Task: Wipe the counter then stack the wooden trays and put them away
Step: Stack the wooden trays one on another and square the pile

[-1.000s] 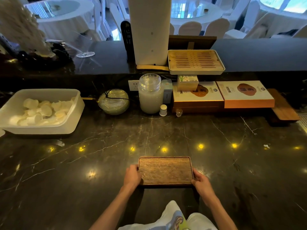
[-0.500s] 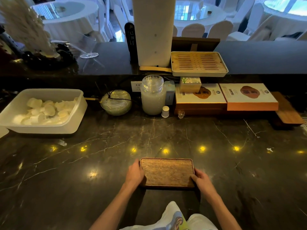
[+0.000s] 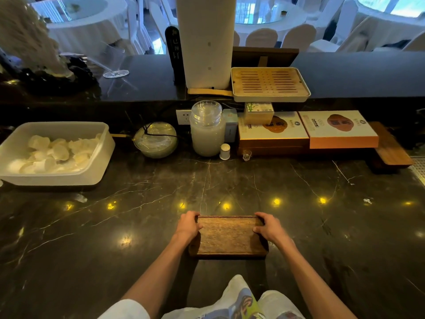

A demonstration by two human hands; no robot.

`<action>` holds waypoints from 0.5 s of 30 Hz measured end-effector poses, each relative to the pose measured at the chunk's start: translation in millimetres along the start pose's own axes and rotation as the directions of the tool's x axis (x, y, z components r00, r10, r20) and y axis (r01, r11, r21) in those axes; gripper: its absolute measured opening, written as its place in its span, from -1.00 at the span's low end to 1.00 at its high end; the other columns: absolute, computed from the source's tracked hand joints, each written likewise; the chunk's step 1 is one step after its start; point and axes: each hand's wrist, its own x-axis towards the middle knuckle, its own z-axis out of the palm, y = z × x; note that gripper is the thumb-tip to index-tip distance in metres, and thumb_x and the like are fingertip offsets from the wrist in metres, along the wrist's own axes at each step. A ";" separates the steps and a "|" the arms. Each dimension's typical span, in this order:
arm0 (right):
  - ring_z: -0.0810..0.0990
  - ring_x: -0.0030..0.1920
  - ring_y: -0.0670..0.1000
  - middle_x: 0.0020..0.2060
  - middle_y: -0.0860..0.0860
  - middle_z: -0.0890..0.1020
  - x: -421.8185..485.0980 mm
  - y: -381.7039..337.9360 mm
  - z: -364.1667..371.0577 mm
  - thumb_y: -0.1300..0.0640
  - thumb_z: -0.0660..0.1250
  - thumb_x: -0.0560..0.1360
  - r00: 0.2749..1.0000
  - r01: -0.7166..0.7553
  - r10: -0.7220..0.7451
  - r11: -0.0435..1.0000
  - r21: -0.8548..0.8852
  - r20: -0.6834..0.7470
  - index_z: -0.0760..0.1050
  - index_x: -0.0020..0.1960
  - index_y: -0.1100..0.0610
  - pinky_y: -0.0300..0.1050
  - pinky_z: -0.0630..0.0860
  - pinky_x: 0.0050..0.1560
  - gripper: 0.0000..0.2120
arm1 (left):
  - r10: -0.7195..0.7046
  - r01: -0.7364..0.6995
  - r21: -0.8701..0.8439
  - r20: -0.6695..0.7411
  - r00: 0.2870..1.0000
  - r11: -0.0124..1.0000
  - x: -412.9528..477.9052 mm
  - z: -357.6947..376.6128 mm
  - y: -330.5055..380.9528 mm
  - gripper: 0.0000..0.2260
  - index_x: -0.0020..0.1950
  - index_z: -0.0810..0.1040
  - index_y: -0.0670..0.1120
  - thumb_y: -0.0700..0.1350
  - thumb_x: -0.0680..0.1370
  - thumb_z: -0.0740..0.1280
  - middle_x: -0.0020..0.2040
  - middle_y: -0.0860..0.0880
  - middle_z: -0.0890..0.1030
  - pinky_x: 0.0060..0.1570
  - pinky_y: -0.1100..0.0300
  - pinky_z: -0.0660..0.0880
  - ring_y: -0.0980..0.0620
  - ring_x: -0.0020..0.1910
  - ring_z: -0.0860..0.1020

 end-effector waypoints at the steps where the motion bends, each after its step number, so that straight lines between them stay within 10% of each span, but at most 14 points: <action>1: 0.51 0.29 0.08 0.30 0.08 0.54 0.4 -0.7 0.1 0.21 0.43 0.47 1.000 0.000 0.000 1.000 -0.007 -0.005 0.36 0.46 0.07 0.00 0.48 0.29 -0.41 | -0.001 0.001 0.002 0.000 1.000 1.000 0.9 -0.5 -0.1 -0.59 0.32 0.51 -0.14 -0.19 0.48 0.44 0.20 -0.13 0.61 0.24 0.06 0.49 -0.06 0.20 0.56; 15: 0.54 0.23 0.05 0.22 0.07 0.59 3.8 3.4 0.0 0.25 0.45 0.44 1.000 -0.006 0.006 1.000 0.020 -0.004 0.43 0.40 0.09 -0.03 0.51 0.23 -0.46 | -0.012 0.012 -0.012 0.012 1.000 1.000 0.1 -1.9 0.3 -0.65 0.29 0.52 -0.15 -0.21 0.50 0.41 0.18 -0.14 0.60 0.19 0.08 0.51 -0.05 0.18 0.56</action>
